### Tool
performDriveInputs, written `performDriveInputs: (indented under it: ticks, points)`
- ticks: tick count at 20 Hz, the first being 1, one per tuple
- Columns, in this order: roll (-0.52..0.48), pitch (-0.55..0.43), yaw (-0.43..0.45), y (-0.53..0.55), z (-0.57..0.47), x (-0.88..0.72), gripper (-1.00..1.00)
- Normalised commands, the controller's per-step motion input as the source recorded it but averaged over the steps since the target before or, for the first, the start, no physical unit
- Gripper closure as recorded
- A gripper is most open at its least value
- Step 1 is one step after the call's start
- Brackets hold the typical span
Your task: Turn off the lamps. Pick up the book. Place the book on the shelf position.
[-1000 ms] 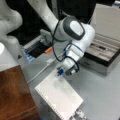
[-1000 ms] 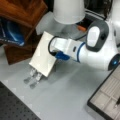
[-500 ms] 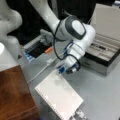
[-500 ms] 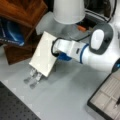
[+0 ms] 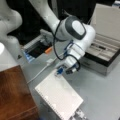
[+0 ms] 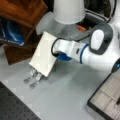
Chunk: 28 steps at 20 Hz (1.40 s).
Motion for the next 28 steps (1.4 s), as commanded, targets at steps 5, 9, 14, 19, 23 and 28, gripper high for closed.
performDriveInputs:
  ticks: [5, 9, 14, 19, 23, 28]
  points:
    - [-0.250, 0.057, -0.024, 0.08, -0.07, 0.26, 1.00]
    - [-0.257, 0.094, -0.021, 0.07, -0.06, 0.25, 1.00]
    - [-0.319, 0.146, 0.009, 0.03, 0.04, 0.32, 1.00]
    - [-0.346, 0.170, 0.014, -0.03, 0.15, 0.36, 1.00]
    - [-0.254, 0.140, -0.100, -0.05, 0.28, 0.36, 1.00]
    - [-0.215, 0.101, -0.176, 0.00, 0.30, 0.40, 1.00]
